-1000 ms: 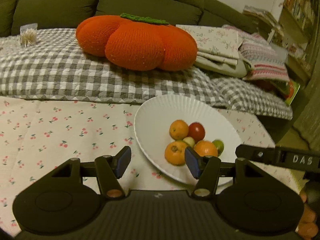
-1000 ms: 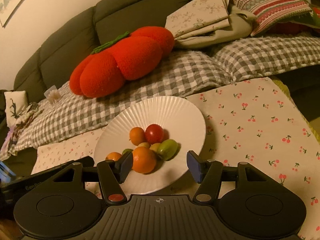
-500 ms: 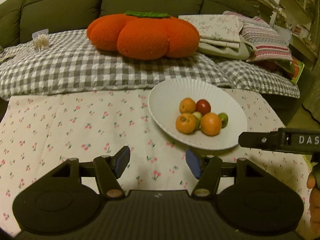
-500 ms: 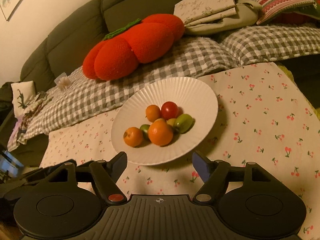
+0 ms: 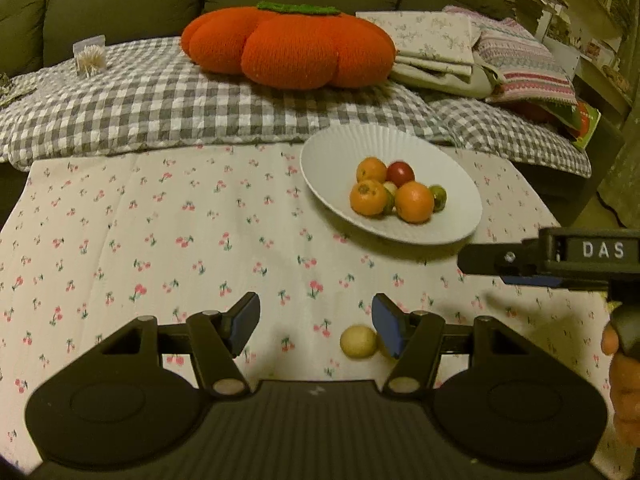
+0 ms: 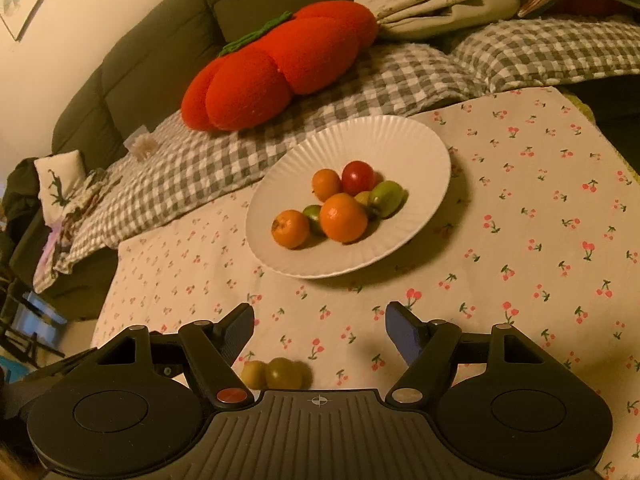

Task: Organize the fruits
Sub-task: 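Move both tools back from the plate to the last two fruits, then grasp pale yellow round fruit with left tool while right tool grasps olive-green fruit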

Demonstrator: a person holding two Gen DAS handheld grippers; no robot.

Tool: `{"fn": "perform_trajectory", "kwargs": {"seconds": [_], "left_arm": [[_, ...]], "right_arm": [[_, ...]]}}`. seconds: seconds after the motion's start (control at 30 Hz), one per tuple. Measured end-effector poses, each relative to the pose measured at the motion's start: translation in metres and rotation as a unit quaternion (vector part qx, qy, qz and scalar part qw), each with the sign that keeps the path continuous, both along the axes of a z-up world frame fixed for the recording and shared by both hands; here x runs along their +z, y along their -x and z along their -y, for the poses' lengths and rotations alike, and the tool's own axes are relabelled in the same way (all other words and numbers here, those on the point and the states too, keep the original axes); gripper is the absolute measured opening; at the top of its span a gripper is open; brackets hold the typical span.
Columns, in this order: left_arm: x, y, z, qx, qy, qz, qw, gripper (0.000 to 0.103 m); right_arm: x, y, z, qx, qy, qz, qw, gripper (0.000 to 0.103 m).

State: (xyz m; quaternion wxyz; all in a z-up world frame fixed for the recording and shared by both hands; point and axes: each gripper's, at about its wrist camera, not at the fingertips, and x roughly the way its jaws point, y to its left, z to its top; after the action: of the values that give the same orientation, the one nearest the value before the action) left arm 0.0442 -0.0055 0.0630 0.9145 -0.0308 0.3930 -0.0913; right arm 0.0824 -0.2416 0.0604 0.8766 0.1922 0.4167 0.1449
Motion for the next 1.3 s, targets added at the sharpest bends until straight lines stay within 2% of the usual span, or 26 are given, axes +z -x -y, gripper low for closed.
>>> {"fn": "perform_trajectory", "kwargs": {"seconds": [0.13,0.33,0.57,0.7,0.93,0.97,1.03,1.07,1.1,1.3], "left_arm": [[-0.006,0.004,0.001,-0.015,-0.005,-0.014,0.9998,0.062],[-0.022,0.002,0.002,-0.037,0.007,-0.037,0.9986,0.061],[-0.034,0.005,0.021,-0.102,-0.039,-0.030,0.9936,0.057],[-0.038,0.001,0.023,-0.114,-0.051,-0.026,0.9919,0.048],[-0.044,-0.006,0.034,-0.144,-0.067,-0.003,0.9873,0.048],[-0.046,-0.008,0.036,-0.146,-0.072,-0.003,0.9866,0.048],[-0.050,-0.011,0.038,-0.144,-0.075,-0.003,0.9867,0.039],[-0.050,-0.012,0.037,-0.142,-0.074,0.001,0.9870,0.030],[-0.050,-0.013,0.037,-0.142,-0.071,0.000,0.9873,0.025],[-0.045,-0.013,0.028,-0.111,-0.059,-0.018,0.9919,0.025]], "right_arm": [[-0.003,0.002,-0.005,0.009,0.003,-0.006,1.000,0.075],[-0.006,0.004,-0.010,0.016,0.001,-0.011,1.000,0.075],[-0.009,0.004,-0.010,0.020,-0.006,-0.021,1.000,0.075],[-0.009,0.005,-0.010,0.022,-0.004,-0.021,1.000,0.075],[-0.009,0.005,-0.010,0.024,-0.004,-0.022,0.999,0.075],[-0.010,0.005,-0.010,0.025,-0.004,-0.022,0.999,0.075],[-0.010,0.005,-0.011,0.025,-0.003,-0.022,0.999,0.075],[-0.010,0.005,-0.011,0.025,-0.003,-0.022,0.999,0.075],[-0.010,0.005,-0.010,0.025,-0.003,-0.022,0.999,0.075],[-0.011,0.003,-0.010,0.024,-0.001,-0.022,0.999,0.075]]}}
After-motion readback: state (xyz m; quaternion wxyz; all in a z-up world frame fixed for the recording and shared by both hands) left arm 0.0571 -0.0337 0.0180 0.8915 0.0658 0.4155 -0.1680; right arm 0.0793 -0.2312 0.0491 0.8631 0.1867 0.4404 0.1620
